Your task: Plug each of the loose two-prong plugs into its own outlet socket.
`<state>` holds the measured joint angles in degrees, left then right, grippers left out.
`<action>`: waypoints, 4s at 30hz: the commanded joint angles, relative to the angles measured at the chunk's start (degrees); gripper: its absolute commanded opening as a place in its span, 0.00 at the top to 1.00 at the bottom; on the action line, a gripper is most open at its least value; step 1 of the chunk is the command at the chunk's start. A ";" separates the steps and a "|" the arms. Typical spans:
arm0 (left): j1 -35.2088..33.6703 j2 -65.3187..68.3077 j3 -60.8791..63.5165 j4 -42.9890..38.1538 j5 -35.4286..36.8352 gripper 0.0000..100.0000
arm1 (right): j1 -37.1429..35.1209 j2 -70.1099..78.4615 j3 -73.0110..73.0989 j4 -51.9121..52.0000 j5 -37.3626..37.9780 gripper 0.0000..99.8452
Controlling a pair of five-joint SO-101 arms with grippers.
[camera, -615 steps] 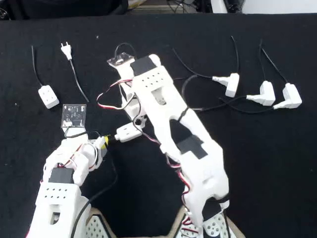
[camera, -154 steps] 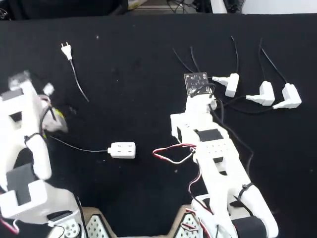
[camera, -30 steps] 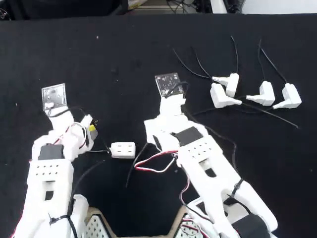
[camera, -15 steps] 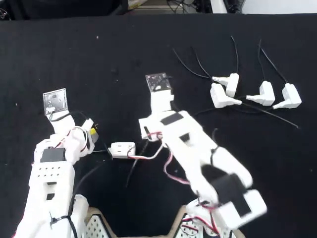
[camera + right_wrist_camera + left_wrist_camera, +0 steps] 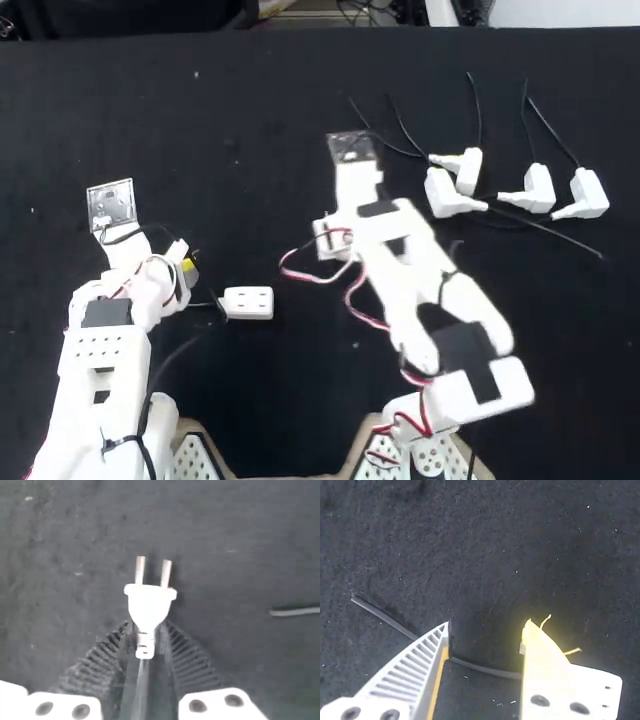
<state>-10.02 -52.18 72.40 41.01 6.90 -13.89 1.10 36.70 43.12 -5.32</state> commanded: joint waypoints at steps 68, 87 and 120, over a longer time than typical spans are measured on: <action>-0.75 -1.23 -0.66 -0.35 0.44 0.77 | -13.27 -24.84 25.63 11.69 49.58 0.84; -0.75 -1.32 -0.66 -0.35 0.44 0.77 | -6.07 -42.95 37.32 6.42 42.64 0.99; -0.57 -1.32 -0.66 -0.35 0.70 0.77 | -20.31 -41.89 21.85 6.33 25.49 0.99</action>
<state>-10.29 -52.35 72.40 41.01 6.90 -31.30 -40.40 62.29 54.29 23.08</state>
